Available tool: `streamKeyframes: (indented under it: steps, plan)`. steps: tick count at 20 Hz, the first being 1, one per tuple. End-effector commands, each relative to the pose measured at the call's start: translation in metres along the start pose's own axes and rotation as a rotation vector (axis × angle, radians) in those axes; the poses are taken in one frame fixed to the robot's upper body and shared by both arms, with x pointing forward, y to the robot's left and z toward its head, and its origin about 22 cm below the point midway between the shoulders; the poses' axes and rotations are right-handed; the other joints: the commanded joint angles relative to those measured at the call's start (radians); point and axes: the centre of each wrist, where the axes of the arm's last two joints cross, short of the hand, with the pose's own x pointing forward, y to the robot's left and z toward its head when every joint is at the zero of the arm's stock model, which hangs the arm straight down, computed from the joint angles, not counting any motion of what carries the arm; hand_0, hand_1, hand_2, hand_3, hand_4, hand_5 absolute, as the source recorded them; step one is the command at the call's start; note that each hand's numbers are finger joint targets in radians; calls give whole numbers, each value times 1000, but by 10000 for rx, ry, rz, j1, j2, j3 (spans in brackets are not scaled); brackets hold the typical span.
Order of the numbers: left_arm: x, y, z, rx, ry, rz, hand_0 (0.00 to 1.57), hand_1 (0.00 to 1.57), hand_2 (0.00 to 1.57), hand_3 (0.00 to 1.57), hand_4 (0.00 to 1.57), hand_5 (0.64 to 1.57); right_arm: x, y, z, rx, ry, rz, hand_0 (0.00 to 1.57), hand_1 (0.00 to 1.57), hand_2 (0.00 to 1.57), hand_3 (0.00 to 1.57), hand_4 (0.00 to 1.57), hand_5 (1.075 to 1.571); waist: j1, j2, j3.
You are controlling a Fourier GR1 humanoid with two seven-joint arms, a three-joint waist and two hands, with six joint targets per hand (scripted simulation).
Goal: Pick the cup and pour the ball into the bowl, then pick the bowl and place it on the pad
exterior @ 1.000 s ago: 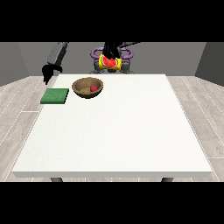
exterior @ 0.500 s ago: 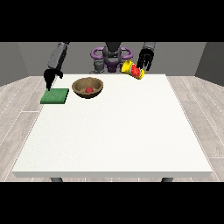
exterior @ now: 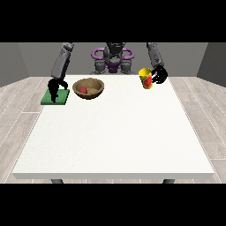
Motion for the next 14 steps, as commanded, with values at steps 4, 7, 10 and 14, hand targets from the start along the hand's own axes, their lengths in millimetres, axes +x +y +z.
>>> streamKeyframes:
  steps: [4,7,10,14]
  plan:
    - [-28,-5,16,19,486,4161,0,0,0,0,0,654,3,30,-24,448,-1043,-814,0,0,290,0,0,1548,-219,1358,47]
    - [-39,17,0,407,186,4324,0,0,0,0,0,638,13,45,-45,832,-1001,-551,0,0,0,0,0,1570,-600,1324,71]
    - [-30,4,-7,359,411,4332,0,0,0,0,0,654,-2,80,-50,812,-484,-598,0,0,0,0,0,1571,-653,1054,80]
    - [-39,16,5,365,681,4452,0,0,0,0,0,674,-22,76,-28,634,327,-1022,0,0,0,0,0,1568,-896,626,87]
